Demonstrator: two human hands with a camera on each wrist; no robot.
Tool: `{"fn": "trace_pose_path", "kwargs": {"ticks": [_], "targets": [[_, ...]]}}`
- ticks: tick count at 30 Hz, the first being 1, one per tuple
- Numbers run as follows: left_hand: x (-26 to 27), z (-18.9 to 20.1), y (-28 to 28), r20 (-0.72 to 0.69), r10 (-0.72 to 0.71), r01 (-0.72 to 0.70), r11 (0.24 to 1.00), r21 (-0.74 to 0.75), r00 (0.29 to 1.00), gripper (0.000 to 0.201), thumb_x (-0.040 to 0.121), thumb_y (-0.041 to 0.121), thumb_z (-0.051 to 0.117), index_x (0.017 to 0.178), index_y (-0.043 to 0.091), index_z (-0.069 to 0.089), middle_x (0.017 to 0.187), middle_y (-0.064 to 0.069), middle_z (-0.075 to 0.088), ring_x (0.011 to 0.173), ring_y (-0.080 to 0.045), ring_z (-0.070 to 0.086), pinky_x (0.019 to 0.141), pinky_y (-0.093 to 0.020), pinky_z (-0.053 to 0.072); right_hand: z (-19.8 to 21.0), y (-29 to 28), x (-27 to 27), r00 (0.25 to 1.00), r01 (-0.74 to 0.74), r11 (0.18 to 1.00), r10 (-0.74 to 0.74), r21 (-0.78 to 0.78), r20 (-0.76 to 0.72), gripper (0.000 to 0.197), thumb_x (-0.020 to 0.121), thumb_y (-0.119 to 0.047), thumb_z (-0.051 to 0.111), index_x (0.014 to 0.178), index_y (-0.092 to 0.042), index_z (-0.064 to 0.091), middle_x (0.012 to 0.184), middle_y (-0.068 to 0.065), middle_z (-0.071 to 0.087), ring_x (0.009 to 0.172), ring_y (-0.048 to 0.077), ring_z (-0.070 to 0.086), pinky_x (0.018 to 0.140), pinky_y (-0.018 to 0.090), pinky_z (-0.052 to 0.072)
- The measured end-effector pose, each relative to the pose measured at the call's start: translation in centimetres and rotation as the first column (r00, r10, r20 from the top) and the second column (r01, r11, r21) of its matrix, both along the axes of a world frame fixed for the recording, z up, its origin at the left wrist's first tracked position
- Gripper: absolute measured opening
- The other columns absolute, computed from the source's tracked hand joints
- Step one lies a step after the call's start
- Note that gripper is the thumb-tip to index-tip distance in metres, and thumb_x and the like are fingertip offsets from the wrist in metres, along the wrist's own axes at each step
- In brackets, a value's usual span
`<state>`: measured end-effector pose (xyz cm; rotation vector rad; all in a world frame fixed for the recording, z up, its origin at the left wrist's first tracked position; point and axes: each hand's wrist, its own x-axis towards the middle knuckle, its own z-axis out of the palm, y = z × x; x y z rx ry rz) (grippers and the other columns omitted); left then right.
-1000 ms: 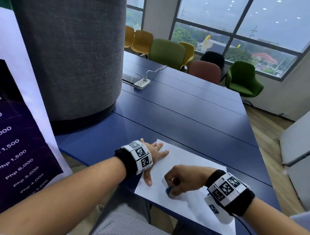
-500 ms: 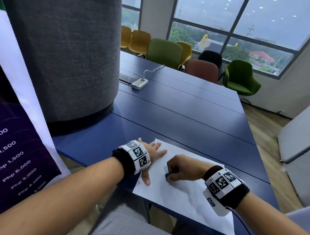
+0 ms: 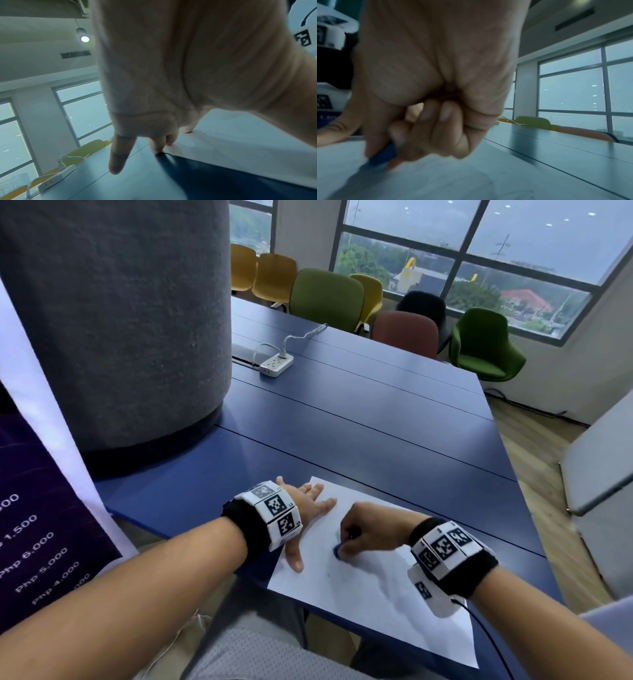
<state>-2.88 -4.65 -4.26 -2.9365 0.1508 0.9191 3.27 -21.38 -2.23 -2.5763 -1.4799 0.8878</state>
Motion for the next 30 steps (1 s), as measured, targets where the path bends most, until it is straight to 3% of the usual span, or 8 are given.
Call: {"fn": "trace_pose_path", "kwargs": {"ticks": [2, 7, 11, 14, 19, 22, 27, 30], "targets": [[0.0, 0.0, -0.1, -0.001, 0.002, -0.002, 1.0, -0.005, 1.0, 0.144, 0.058, 0.055, 0.087, 0.153, 0.031, -0.019, 0.162, -0.006, -0.022, 0.15, -0.025, -0.016, 0.108, -0.072, -0.001, -0.2, 0.0, 0.2, 0.997, 0.035, 0.999, -0.037, 0.041, 0.061, 0.02, 0.082, -0.036, 0.069, 0.081, -0.016, 0.071, 0.068, -0.008, 0.06, 0.058, 0.008, 0.05, 0.056, 0.022, 0.04], [-0.1, 0.1, 0.0, -0.009, -0.003, 0.003, 1.0, -0.003, 1.0, 0.144, 0.058, 0.055, 0.087, 0.153, 0.029, -0.019, 0.162, -0.007, -0.021, 0.15, -0.025, -0.016, 0.107, -0.073, -0.003, 0.1, 0.0, -1.2, 0.985, -0.027, 0.986, -0.002, -0.165, -0.174, 0.026, 0.082, -0.035, 0.071, 0.074, -0.01, 0.069, 0.059, -0.004, 0.057, 0.049, 0.011, 0.046, 0.053, 0.023, 0.041], [-0.1, 0.0, 0.2, 0.011, 0.012, -0.012, 1.0, -0.015, 1.0, 0.147, 0.058, 0.056, 0.086, 0.153, 0.02, -0.02, 0.163, -0.004, -0.018, 0.15, -0.021, -0.014, 0.108, -0.072, -0.003, -0.1, 0.9, 2.8, 0.964, 0.201, 0.978, -0.207, 0.053, 0.164, 0.041, 0.087, -0.034, 0.063, 0.054, -0.012, 0.052, 0.059, 0.005, 0.054, 0.054, 0.02, 0.048, 0.049, 0.024, 0.037], [-0.1, -0.3, 0.1, 0.011, 0.013, -0.013, 1.0, -0.004, 1.0, 0.148, 0.058, 0.057, 0.086, 0.153, 0.015, -0.02, 0.163, -0.004, -0.019, 0.15, -0.02, -0.013, 0.107, -0.073, -0.003, -1.1, 0.9, 3.8, 0.92, 0.258, 0.96, -0.278, 0.108, 0.275, 0.033, 0.09, -0.035, 0.057, 0.07, -0.01, 0.059, 0.08, 0.014, 0.063, 0.075, 0.031, 0.058, 0.062, 0.029, 0.04], [-0.1, 0.1, 0.2, 0.006, 0.001, -0.001, 1.0, -0.002, 1.0, 0.148, 0.058, 0.057, 0.086, 0.154, 0.013, -0.018, 0.163, -0.005, -0.017, 0.15, -0.021, -0.012, 0.107, -0.073, -0.002, -1.6, 1.1, 2.8, 0.953, 0.162, 0.987, -0.161, 0.017, 0.255, 0.034, 0.093, -0.046, 0.051, 0.099, -0.016, 0.066, 0.102, 0.006, 0.067, 0.092, 0.026, 0.061, 0.076, 0.033, 0.047], [-0.2, 0.1, 0.1, 0.002, -0.002, 0.002, 1.0, -0.004, 1.0, 0.148, 0.059, 0.058, 0.086, 0.153, 0.013, -0.018, 0.163, -0.005, -0.017, 0.15, -0.021, -0.012, 0.107, -0.074, -0.002, -1.2, 0.9, 3.9, 0.912, 0.269, 0.962, -0.268, 0.04, 0.309, 0.034, 0.095, -0.045, 0.047, 0.104, -0.017, 0.064, 0.109, 0.008, 0.065, 0.099, 0.029, 0.06, 0.076, 0.032, 0.043], [-0.2, 0.3, 0.2, 0.004, 0.001, -0.001, 1.0, -0.01, 1.0, 0.147, 0.059, 0.057, 0.086, 0.154, 0.013, -0.017, 0.163, -0.004, -0.017, 0.15, -0.021, -0.012, 0.108, -0.073, -0.001, -1.8, 1.6, 1.8, 0.941, 0.13, 0.991, -0.122, -0.004, 0.316, 0.033, 0.097, -0.043, 0.043, 0.104, -0.018, 0.063, 0.112, 0.006, 0.065, 0.102, 0.029, 0.059, 0.073, 0.031, 0.039], [-0.3, 0.1, 0.3, 0.006, -0.004, 0.004, 1.0, -0.018, 1.0, 0.148, 0.058, 0.058, 0.086, 0.153, 0.013, -0.018, 0.163, -0.005, -0.017, 0.15, -0.021, -0.012, 0.107, -0.074, -0.001, -1.1, 1.5, 3.3, 0.908, 0.24, 0.97, -0.233, 0.022, 0.349, 0.033, 0.096, -0.043, 0.043, 0.104, -0.019, 0.063, 0.112, 0.007, 0.064, 0.102, 0.03, 0.059, 0.076, 0.033, 0.042]]}}
